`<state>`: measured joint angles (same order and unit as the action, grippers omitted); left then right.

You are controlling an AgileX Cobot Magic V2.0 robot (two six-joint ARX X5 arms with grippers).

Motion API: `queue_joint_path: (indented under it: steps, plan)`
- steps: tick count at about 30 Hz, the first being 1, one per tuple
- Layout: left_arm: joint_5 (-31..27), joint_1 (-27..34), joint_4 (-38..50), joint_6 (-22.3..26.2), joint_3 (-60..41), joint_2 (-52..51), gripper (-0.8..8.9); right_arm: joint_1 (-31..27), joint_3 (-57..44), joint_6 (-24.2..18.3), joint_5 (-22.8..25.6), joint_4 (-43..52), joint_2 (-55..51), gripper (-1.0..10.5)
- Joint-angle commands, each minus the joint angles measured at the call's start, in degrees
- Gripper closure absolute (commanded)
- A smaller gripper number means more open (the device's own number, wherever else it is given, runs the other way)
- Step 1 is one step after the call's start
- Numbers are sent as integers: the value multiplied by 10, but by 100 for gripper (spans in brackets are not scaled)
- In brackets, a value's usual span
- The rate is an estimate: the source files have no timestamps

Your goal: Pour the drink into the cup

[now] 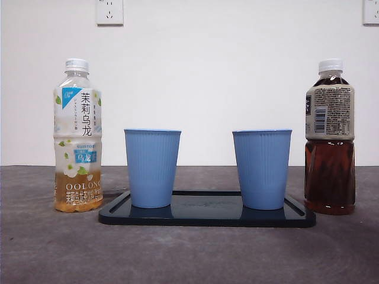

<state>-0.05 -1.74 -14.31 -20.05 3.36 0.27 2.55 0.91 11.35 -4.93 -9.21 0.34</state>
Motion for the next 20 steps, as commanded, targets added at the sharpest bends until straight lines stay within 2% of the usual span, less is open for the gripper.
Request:
queue_joint_path:
  steps: [1, 4, 10, 16, 20]
  plan:
    - [0, 1, 7, -71, -2, -1, 807, 0, -1, 40, 4, 7, -2, 940]
    - [9, 1, 6, -96, 8, -1, 807, -1, 0, 68, -2, 32, -2, 940]
    - [44, 1, 4, -96, 56, 0, 806, -1, 40, 104, -12, 41, -1, 940]
    - [54, 1, -33, -92, 133, 16, 806, -1, 120, 106, -12, 9, 0, 941]
    - [79, 1, -72, -63, 187, 38, 806, 0, 183, 100, -16, -40, 12, 940]
